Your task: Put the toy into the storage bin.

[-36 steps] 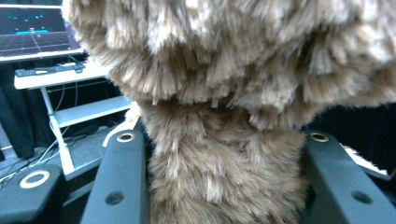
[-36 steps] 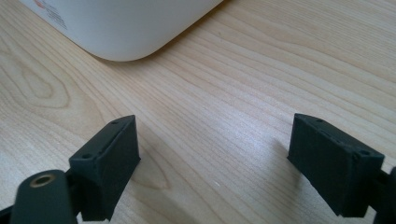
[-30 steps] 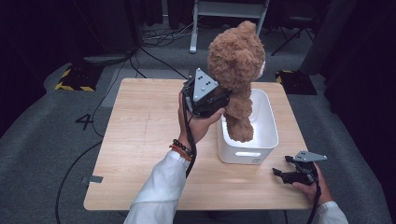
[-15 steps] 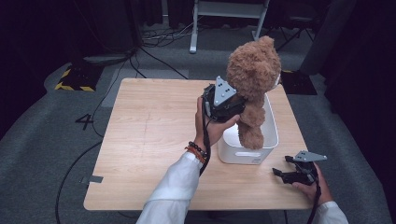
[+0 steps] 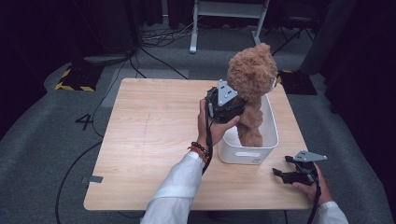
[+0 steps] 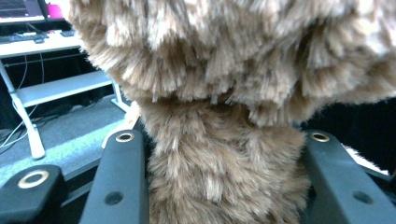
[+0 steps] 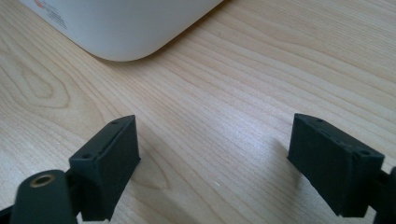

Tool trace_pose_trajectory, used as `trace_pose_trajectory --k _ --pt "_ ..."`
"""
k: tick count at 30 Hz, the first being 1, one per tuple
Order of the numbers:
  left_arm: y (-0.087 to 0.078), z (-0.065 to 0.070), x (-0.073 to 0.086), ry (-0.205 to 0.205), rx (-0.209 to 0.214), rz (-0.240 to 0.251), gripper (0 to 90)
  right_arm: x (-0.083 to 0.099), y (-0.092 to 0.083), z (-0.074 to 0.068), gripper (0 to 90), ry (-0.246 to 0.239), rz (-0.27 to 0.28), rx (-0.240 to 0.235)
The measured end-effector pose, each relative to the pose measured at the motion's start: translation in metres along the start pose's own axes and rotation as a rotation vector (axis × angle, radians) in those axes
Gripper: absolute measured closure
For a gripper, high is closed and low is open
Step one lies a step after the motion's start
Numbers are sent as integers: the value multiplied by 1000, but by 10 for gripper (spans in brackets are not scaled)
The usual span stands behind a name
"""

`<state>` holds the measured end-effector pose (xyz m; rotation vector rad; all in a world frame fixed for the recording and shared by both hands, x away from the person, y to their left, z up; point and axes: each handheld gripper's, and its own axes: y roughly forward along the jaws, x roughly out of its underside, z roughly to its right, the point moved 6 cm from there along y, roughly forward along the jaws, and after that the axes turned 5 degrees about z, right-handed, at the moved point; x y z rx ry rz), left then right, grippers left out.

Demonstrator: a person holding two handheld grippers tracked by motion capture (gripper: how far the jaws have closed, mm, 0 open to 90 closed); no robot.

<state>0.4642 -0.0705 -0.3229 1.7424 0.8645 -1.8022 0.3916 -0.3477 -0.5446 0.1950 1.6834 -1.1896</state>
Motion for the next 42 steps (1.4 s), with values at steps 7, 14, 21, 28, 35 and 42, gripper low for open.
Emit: trace_pose_trajectory --k 7,14,21,28,35,42 --pt "11 8 19 7 31 -49 538 0 0 0 162 0 0 0" --pt "18 18 32 35 58 -85 534 0 0 0 162 0 0 0" --pt "18 20 38 47 68 -117 522 0 0 0 162 0 0 0" --pt "20 24 52 80 92 -182 510 0 0 0 162 0 0 0" --pt "26 28 66 96 104 -229 504 0 0 0 162 0 0 0" --pt "27 30 68 117 122 -272 493 0 0 0 162 0 0 0"
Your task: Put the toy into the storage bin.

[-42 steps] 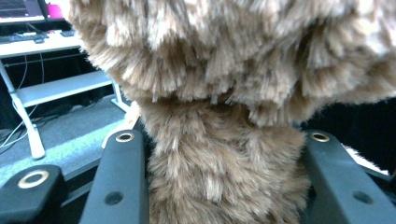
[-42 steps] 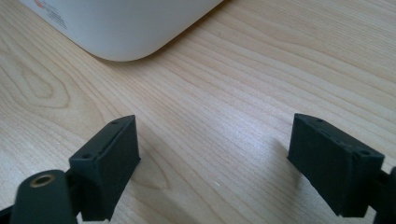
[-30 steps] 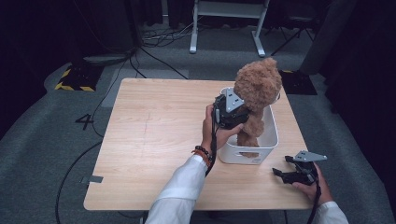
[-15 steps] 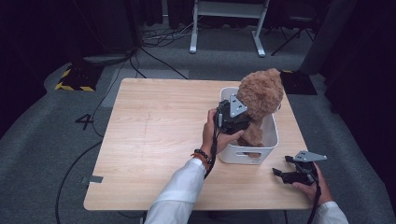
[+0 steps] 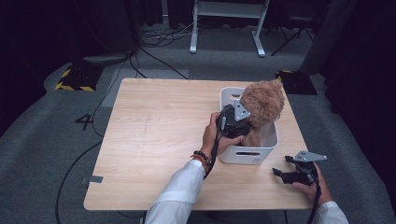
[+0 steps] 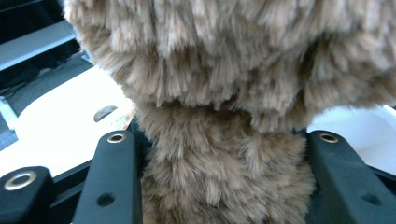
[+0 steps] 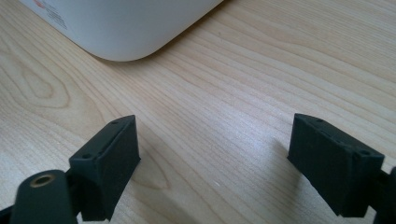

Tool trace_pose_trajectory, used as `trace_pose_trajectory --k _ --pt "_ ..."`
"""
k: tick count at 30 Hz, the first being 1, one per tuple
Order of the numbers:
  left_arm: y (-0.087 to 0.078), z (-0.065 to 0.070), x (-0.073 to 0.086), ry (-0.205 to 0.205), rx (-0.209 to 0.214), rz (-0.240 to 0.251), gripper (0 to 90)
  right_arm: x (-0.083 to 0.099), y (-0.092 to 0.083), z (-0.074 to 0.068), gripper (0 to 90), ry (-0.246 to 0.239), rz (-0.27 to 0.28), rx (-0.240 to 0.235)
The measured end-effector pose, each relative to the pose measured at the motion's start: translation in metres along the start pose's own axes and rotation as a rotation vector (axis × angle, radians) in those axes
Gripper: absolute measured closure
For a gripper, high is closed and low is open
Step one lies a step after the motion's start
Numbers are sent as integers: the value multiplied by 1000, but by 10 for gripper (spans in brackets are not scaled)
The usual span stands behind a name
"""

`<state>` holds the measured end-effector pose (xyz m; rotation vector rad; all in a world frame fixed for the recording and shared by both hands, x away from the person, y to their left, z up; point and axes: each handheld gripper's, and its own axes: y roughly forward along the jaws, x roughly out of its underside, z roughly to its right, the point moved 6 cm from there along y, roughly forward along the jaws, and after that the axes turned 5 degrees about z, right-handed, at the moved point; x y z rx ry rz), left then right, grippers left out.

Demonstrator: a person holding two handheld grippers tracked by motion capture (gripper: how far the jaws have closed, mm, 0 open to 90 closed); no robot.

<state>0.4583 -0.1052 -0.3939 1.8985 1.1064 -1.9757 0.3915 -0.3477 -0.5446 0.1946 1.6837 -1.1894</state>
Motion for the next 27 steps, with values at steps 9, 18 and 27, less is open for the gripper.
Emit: trace_pose_trajectory --k 9,18,27 --pt "-1 -1 3 35 34 -70 476 0 0 0 163 0 0 -1" --pt "0 -4 9 47 48 -141 475 0 0 0 163 0 0 0" --pt "2 -5 16 71 67 -201 469 0 0 0 163 0 0 0"
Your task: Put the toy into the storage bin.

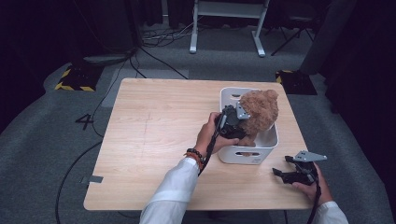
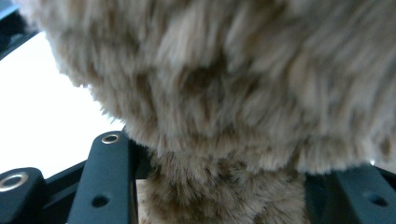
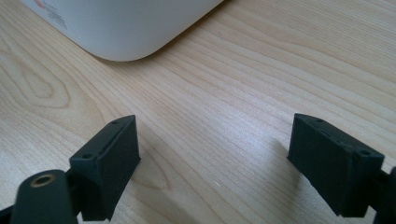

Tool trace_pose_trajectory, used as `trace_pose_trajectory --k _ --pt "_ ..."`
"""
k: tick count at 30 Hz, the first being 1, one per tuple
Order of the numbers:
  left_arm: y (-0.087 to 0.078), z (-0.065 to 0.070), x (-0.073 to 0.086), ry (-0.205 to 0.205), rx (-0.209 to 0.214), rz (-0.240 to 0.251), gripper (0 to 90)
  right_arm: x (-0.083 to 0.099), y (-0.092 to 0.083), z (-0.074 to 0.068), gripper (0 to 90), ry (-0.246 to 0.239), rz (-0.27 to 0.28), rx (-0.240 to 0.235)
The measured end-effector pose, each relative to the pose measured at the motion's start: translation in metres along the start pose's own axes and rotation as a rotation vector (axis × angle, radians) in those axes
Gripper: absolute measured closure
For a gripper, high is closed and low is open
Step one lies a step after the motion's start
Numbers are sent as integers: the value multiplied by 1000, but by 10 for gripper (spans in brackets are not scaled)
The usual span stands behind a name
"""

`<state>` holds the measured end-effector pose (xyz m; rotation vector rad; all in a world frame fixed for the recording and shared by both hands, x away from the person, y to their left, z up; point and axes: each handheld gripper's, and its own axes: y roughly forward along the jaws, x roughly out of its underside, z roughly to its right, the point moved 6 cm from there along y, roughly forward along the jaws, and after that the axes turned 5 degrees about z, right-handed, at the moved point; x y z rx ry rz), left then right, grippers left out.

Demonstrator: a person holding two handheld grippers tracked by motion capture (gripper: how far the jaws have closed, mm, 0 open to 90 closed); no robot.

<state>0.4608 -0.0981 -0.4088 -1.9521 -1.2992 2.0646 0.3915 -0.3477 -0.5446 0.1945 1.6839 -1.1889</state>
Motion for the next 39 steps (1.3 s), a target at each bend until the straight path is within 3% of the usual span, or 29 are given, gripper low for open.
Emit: trace_pose_trajectory --k 11,22,31,39 --pt "4 -1 5 18 12 -63 439 0 0 0 163 -1 0 0" --pt "4 -2 7 14 14 -91 401 0 0 0 163 0 0 0" --pt "-1 -5 7 -18 17 -92 335 0 0 0 163 0 0 0" --pt "-10 -9 10 -34 29 -47 284 0 0 0 163 0 0 0"
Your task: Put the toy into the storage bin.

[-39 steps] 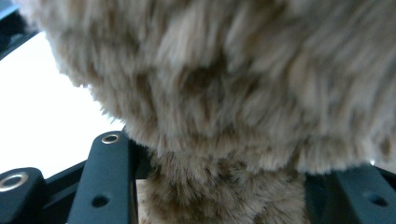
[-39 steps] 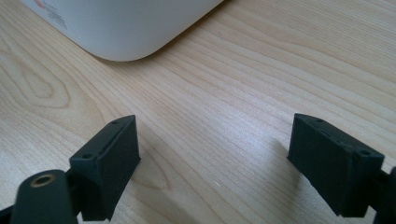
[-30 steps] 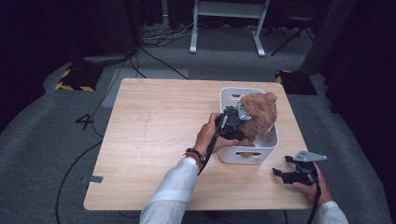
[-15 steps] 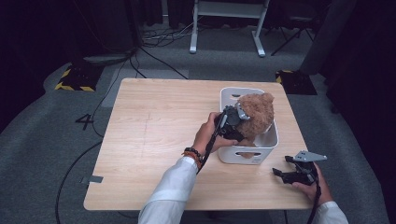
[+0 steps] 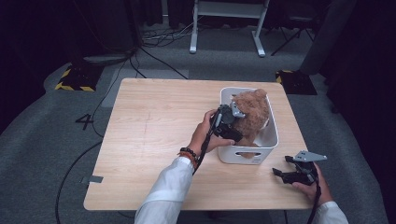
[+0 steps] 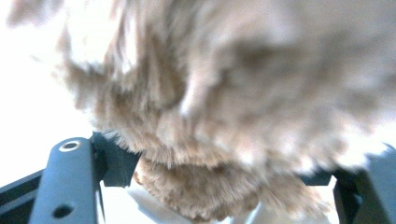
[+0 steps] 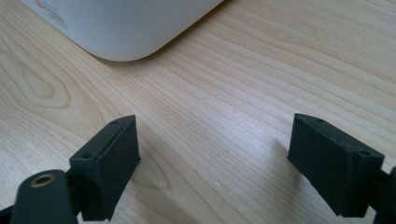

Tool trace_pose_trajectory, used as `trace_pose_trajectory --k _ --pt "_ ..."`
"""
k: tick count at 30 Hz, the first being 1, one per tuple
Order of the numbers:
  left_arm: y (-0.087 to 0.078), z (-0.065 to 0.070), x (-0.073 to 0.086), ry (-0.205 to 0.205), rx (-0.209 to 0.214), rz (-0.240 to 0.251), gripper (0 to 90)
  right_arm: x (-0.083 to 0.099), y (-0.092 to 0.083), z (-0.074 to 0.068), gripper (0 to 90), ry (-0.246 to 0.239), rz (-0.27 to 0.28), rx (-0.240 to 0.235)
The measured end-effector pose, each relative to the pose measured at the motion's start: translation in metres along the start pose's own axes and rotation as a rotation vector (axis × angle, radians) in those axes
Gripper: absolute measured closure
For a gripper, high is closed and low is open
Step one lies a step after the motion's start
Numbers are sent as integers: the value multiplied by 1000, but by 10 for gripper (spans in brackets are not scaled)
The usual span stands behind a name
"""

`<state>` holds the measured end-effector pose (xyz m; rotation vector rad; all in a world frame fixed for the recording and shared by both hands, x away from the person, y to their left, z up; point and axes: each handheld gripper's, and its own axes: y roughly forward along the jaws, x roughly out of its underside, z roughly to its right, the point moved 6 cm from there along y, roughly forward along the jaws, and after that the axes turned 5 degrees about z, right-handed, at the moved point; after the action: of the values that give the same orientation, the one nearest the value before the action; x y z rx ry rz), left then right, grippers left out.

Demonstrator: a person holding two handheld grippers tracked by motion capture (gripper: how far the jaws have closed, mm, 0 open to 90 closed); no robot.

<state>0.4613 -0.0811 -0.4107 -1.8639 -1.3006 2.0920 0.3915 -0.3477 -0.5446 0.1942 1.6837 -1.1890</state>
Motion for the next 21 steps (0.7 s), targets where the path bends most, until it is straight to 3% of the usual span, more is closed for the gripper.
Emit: trace_pose_trajectory --k 6,12,21 --pt "-8 -6 3 -37 3 31 280 0 0 0 163 0 0 0" --pt "-12 -4 1 -21 -3 38 309 0 0 0 163 0 0 0" --pt "-23 -4 -2 -46 3 80 308 0 0 0 163 0 0 0"
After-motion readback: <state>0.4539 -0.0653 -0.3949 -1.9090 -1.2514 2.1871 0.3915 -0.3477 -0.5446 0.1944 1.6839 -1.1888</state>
